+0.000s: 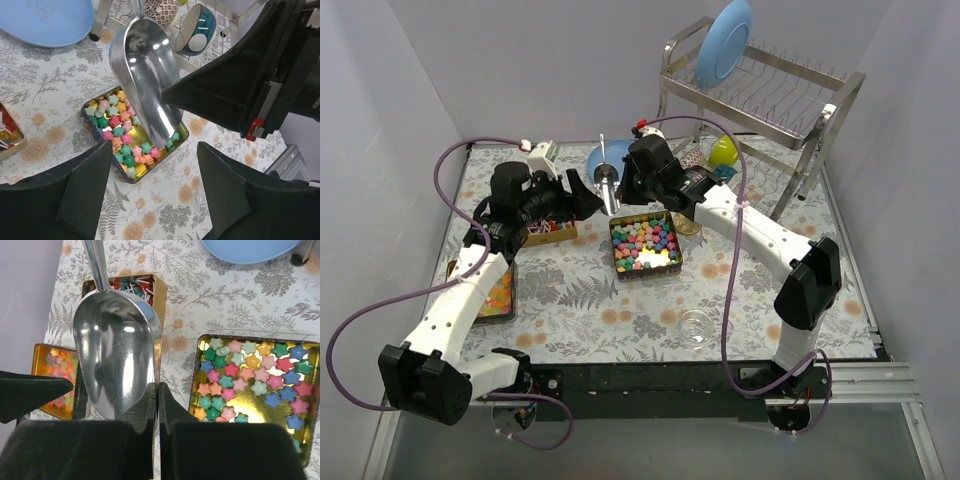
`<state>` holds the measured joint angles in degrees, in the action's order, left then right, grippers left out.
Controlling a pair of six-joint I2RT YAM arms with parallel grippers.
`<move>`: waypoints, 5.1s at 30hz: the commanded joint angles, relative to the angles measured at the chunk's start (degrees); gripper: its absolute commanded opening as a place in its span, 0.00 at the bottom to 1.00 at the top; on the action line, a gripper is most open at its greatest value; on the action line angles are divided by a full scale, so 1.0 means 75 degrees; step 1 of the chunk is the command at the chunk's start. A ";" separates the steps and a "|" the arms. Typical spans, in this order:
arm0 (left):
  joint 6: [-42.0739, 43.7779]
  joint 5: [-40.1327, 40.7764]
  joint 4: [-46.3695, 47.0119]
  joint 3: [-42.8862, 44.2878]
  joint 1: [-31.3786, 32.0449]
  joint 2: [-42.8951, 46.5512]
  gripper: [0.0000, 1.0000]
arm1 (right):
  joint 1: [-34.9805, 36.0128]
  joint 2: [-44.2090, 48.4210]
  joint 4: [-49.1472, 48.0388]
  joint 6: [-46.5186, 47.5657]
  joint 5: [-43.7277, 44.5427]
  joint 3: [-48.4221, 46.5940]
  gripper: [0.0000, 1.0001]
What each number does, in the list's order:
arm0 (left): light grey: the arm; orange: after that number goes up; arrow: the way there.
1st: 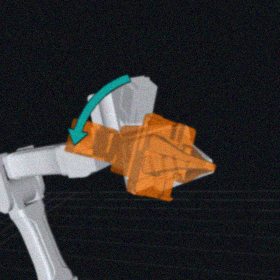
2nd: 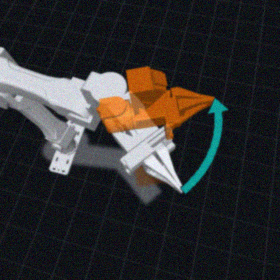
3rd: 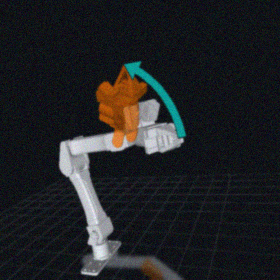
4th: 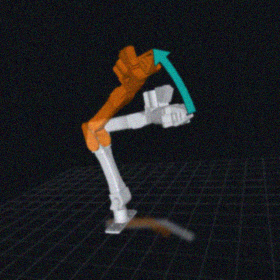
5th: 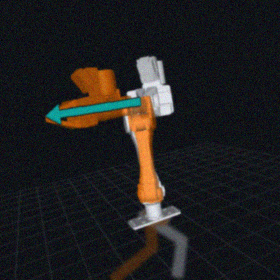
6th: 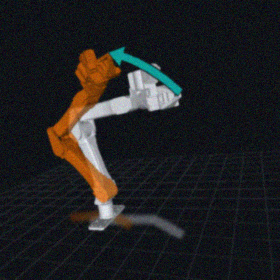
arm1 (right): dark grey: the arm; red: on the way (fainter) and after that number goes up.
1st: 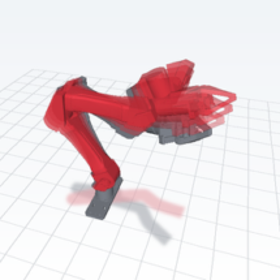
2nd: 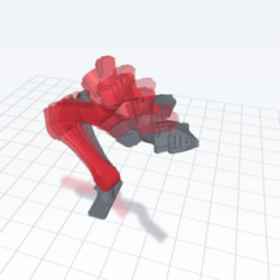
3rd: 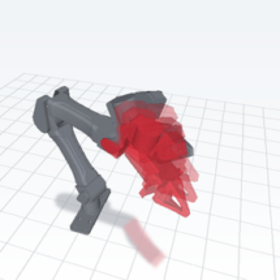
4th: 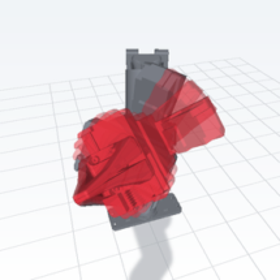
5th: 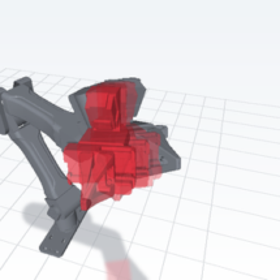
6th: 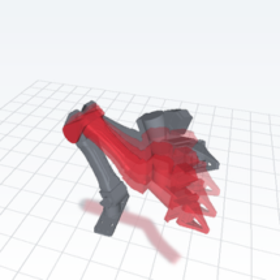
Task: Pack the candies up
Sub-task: Adjust the spatula, then scoop the fake candies from the storage box.
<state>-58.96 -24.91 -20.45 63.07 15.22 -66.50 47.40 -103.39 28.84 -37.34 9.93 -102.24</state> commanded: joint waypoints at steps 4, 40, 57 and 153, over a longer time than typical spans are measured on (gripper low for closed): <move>-0.0025 0.1140 0.0265 -0.0346 -0.0061 -0.0227 0.62 | 0.0126 -0.0405 -0.0142 -0.0458 0.0023 -0.0489 0.01; 0.6556 -0.3568 -0.4555 0.0202 -0.0073 -0.0894 0.00 | -0.0460 0.2877 0.2046 1.0470 -0.5647 0.0884 0.64; 0.6561 -0.2785 -0.4387 0.0415 0.0231 -0.0017 0.00 | -0.0460 0.0403 0.4698 1.2198 -0.6387 -0.1251 0.53; -0.0541 -0.1753 0.4026 -0.5268 0.0349 -0.0543 0.35 | 0.0500 -0.1683 0.4206 1.3838 0.2683 -0.0515 0.01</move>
<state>-63.26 -34.76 5.26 24.67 17.32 -69.93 48.84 -115.55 62.46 62.48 26.17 -108.49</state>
